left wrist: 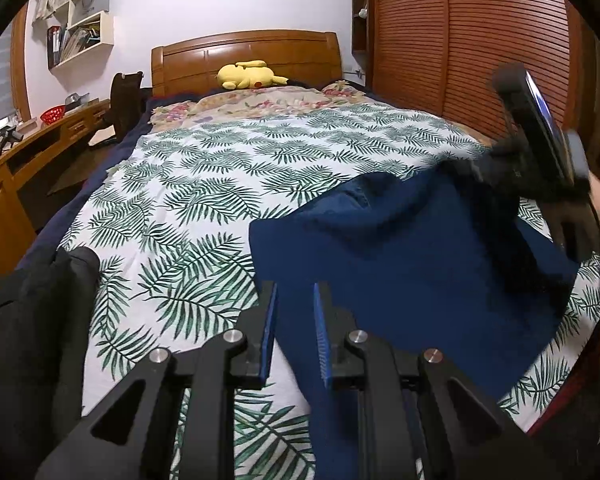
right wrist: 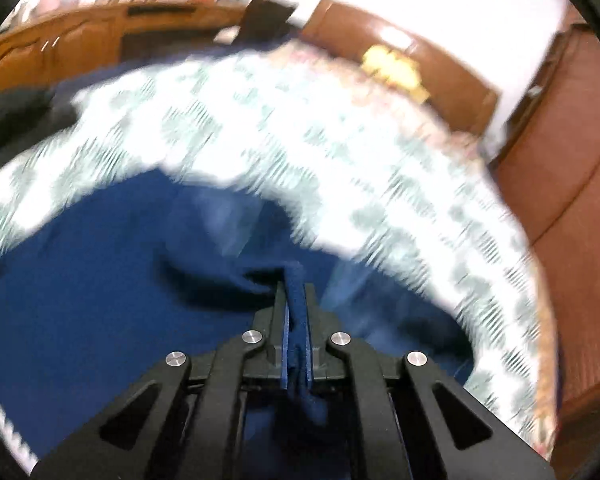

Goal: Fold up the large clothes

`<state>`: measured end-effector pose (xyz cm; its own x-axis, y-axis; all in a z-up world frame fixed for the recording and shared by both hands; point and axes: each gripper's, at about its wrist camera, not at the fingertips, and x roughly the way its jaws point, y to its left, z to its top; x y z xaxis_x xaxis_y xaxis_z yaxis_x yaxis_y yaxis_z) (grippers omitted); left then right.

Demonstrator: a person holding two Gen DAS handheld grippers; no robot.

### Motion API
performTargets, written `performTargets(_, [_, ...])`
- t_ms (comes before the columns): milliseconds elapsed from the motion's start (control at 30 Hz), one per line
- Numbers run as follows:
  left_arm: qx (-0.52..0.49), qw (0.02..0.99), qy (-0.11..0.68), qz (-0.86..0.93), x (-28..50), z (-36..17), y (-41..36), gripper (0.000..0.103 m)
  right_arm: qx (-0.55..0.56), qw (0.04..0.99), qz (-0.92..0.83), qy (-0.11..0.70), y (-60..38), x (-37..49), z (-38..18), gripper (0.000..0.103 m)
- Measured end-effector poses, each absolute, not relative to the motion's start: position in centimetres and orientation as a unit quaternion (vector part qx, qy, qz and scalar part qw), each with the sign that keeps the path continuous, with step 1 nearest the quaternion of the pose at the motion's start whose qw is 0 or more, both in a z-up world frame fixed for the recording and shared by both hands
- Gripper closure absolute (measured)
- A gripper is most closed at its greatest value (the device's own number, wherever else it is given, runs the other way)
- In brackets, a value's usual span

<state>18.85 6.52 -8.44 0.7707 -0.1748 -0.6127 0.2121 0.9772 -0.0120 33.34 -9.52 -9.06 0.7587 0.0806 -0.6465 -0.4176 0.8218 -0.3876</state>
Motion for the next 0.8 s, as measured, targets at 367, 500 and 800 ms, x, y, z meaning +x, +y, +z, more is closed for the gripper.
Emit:
performTargets(367, [0.041,0.935,0.329,-0.127,20.2,-8.4,2.9,0.088,-0.196,0.927,0.109,0.3,-12.1,38.2,-8.4,0.057])
performTargets(500, [0.04,0.932,0.333,-0.14,21.1,-8.4,1.1,0.088,-0.185,0.927,0.092,0.313,-16.6,38.8,-9.5,0.056])
performTargets(800, [0.042,0.928,0.336,-0.157,22.6,-8.6,-2.8,0.087,-0.136,0.914,0.062,0.377,-27.3,40.8,-12.5,0.056])
